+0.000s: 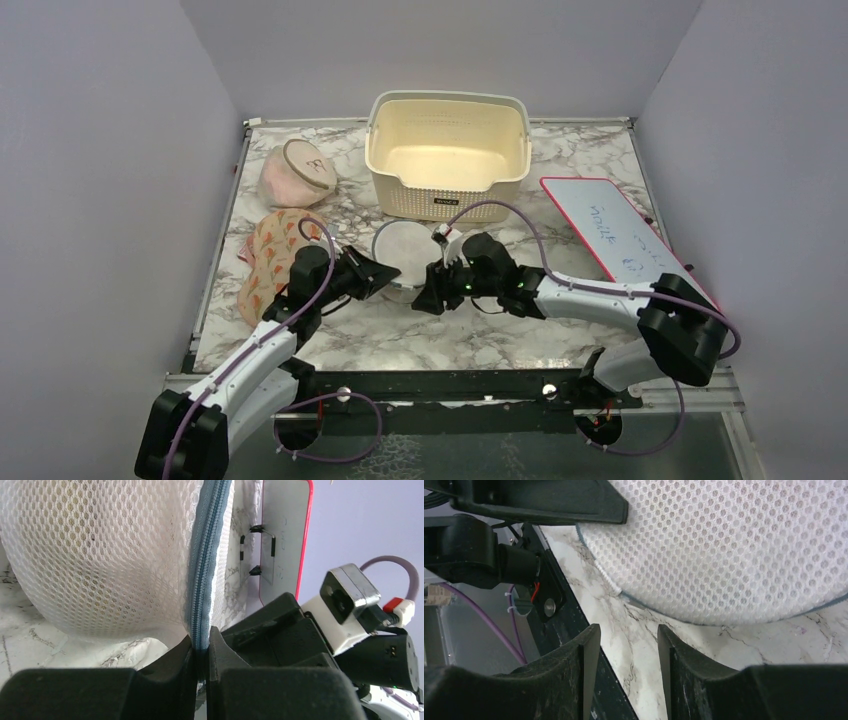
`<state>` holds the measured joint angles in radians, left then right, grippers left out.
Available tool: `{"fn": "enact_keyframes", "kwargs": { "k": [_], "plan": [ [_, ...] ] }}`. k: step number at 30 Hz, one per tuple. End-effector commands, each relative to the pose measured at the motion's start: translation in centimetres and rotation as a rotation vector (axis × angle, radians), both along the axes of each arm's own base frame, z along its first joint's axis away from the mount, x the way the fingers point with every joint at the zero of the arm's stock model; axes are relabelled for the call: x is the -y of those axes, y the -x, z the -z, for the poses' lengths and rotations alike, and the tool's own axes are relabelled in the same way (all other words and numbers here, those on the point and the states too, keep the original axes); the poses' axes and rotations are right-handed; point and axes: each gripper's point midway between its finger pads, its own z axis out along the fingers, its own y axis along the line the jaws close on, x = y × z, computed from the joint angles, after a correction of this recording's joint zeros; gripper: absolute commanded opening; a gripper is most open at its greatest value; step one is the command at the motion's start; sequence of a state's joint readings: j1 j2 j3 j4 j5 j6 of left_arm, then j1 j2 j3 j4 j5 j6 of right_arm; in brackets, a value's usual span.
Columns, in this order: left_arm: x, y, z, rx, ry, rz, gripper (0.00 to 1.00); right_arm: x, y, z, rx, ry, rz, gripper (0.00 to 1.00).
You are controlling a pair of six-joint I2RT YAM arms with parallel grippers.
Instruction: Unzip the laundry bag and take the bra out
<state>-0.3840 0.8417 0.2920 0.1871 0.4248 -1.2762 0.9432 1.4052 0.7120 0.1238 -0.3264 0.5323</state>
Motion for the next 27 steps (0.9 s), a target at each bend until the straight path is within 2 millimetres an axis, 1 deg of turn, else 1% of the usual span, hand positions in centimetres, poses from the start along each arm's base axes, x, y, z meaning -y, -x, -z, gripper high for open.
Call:
{"fn": "enact_keyframes", "kwargs": {
  "k": [1,4,6,12,14,22,25,27],
  "plan": [
    [0.7,0.5,-1.0,0.013,0.062,0.039,0.00,-1.1,-1.4,-0.3,0.021,-0.048,0.060,0.45],
    [0.8,0.6,-1.1,0.014,0.067,0.046,0.00,-0.8,-1.8,-0.5,0.029,-0.081,0.109,0.44],
    [0.8,0.6,-1.0,0.017,0.069,0.048,0.00,-0.8,-1.8,-0.7,0.046,-0.110,0.110,0.43],
    [1.1,1.2,-0.7,0.013,0.071,0.080,0.00,-1.4,-2.0,-1.1,0.064,-0.160,0.103,0.43],
    [1.1,1.3,-0.4,0.003,0.068,0.089,0.00,-1.7,-1.9,-1.6,0.071,-0.191,0.092,0.43],
    [1.2,1.3,-0.5,0.010,0.071,0.092,0.00,-2.3,-2.3,-2.3,0.070,-0.231,0.101,0.32],
    [1.2,1.5,-0.3,0.003,0.070,0.096,0.00,-2.3,-2.5,-2.3,0.066,-0.230,0.118,0.30],
    [1.2,1.5,-0.3,0.002,0.070,0.098,0.00,-2.3,-2.7,-1.9,0.058,-0.218,0.128,0.24]
  ]
}}
